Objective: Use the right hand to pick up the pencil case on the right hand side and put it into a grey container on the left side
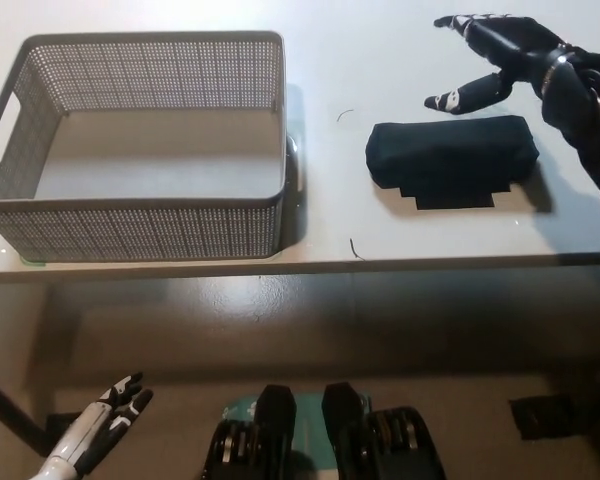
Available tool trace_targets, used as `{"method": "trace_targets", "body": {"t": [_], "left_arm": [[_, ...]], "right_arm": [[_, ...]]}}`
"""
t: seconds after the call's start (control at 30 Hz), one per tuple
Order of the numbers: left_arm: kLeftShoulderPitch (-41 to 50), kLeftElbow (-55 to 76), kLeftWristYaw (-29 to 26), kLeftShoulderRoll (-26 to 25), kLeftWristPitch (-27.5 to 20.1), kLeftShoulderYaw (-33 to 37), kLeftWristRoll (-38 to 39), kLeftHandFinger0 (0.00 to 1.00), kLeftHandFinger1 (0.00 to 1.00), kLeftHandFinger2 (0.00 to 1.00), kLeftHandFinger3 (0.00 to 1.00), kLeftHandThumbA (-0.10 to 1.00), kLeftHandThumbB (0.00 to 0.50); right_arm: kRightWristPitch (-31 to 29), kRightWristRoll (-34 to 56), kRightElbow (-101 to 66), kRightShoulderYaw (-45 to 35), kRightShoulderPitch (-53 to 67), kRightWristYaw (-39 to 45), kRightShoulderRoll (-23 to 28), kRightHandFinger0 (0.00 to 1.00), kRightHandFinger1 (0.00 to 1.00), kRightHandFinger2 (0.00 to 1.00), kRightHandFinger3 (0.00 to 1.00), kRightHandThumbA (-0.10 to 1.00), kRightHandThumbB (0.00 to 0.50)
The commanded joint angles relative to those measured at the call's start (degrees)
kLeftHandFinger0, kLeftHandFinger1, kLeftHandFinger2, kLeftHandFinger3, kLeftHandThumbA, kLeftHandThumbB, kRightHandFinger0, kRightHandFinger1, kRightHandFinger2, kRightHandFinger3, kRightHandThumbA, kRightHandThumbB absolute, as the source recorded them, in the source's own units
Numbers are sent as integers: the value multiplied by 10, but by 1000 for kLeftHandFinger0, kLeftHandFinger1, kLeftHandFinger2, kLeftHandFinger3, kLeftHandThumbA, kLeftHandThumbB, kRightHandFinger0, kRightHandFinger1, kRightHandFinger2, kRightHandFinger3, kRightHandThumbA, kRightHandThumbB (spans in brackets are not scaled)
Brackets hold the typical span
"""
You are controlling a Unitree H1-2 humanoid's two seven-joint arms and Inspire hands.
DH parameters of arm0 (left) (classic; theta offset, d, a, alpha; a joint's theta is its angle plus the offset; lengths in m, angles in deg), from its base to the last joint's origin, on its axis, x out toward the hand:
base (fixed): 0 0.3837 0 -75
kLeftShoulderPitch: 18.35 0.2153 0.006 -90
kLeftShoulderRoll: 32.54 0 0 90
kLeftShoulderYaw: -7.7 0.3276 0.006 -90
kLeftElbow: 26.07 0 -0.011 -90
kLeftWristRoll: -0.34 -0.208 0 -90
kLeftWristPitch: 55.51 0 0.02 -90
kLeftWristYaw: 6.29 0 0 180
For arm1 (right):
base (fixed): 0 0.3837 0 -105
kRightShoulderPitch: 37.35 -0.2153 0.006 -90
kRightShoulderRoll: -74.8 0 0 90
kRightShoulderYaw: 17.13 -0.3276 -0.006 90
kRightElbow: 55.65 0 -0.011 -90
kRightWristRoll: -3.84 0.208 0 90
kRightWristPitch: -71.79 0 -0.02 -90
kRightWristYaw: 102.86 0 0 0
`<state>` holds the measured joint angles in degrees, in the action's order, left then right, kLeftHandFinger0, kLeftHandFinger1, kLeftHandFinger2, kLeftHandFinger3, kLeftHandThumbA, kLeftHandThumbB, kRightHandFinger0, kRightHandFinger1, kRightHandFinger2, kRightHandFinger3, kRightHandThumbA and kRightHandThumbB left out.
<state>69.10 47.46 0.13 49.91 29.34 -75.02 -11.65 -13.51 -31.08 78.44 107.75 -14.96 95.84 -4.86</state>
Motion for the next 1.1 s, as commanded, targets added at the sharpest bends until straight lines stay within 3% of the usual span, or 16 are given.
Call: {"method": "trace_targets", "body": {"t": [0.0, 0.47, 0.7, 1.07], "left_arm": [[6, 18, 0, -12, -44, 0, -10, 1000, 1000, 1000, 1000, 1000, 296], [6, 29, 5, -13, -50, 1, -19, 1000, 1000, 1000, 1000, 972, 241], [3, 27, 6, -13, -54, 1, -19, 1000, 1000, 1000, 1000, 958, 237], [1, 27, 10, -15, -54, 0, -19, 1000, 1000, 1000, 1000, 940, 232]], "right_arm": [[-56, -78, 62, 31, -103, -66, -5, 1000, 1000, 1000, 1000, 813, 500], [-63, -135, 132, 92, -137, -101, -32, 1000, 1000, 1000, 1000, 854, 500], [-70, -79, 134, 35, -121, -51, -50, 1000, 1000, 1000, 1000, 907, 500], [-31, -18, 134, -44, -97, 51, -78, 1000, 1000, 1000, 1000, 881, 500]]}}
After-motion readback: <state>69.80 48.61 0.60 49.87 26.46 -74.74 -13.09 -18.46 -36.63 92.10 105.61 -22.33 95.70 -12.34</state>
